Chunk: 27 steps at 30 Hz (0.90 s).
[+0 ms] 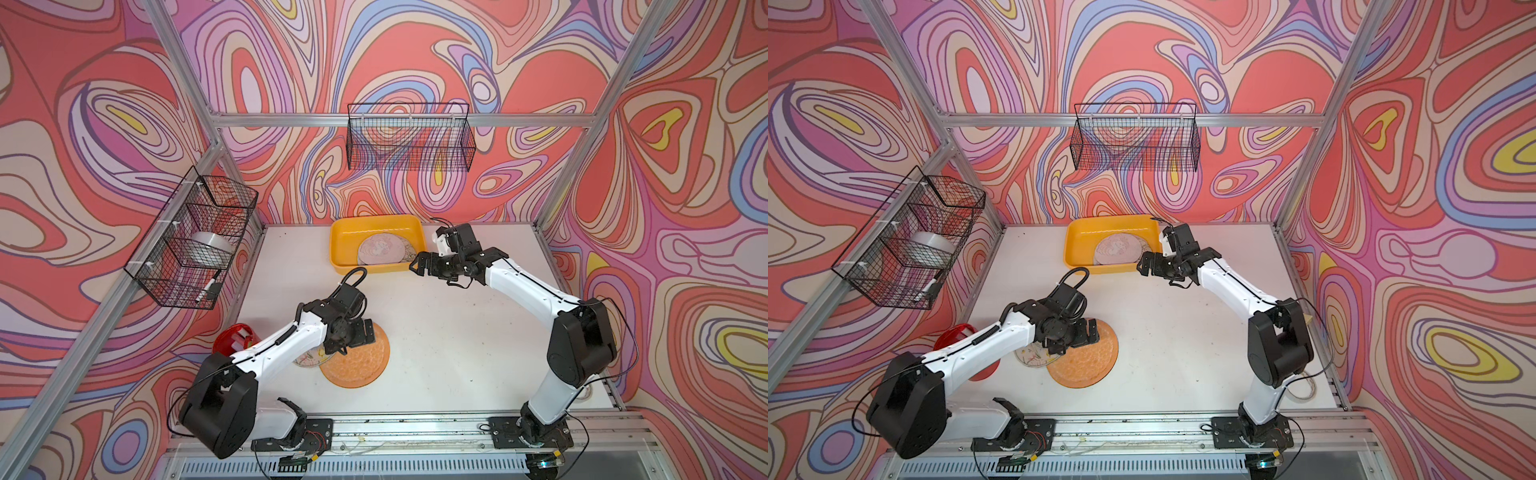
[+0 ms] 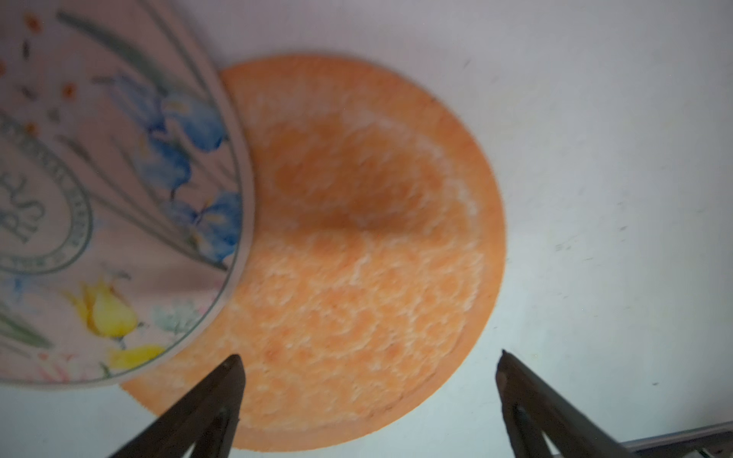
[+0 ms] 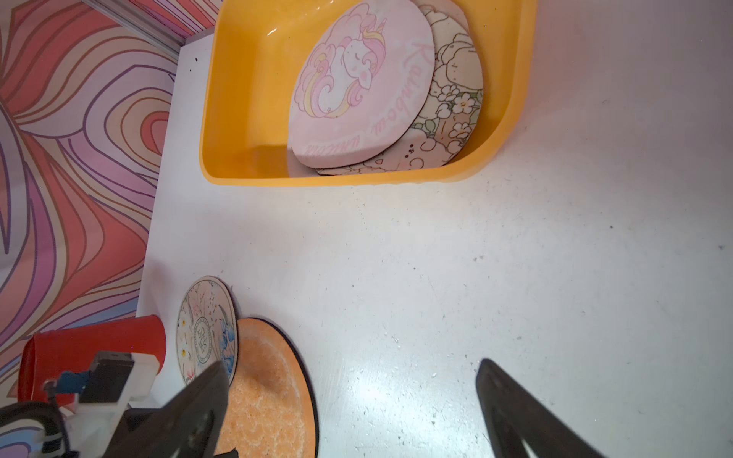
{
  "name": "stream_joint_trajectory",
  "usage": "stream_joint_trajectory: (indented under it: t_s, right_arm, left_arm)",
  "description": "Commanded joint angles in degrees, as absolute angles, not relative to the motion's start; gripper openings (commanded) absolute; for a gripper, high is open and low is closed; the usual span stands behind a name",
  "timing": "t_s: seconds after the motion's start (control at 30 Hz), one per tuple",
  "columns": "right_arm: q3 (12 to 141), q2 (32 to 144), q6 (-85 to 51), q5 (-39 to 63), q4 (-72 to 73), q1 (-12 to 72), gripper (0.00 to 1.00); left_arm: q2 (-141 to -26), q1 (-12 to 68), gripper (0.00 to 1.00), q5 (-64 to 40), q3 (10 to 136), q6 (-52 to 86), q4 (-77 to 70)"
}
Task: Put the coasters into the storage box
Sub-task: Move the coaster to the center of the board.
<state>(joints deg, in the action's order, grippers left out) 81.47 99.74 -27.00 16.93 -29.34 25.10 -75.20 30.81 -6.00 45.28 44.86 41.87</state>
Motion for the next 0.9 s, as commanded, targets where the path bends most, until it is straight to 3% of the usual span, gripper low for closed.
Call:
stream_joint_trajectory:
  t_s: [0.0,0.4,0.87]
  right_arm:
    - [82.2,98.7,-25.5,17.1,-31.3,25.2,0.98]
    - [87.5,99.8,-24.4,15.5,-35.7,25.2,0.98]
    - [88.6,100.3,-24.7,15.0,-35.7,25.2,0.98]
  left_arm:
    - [-71.6,31.0,1.00,-2.5,42.5,48.6,48.8]
    - [-68.8,25.5,1.00,-6.6,35.0,50.7,46.1]
    - [-69.1,25.0,1.00,-4.7,30.1,49.2,34.5]
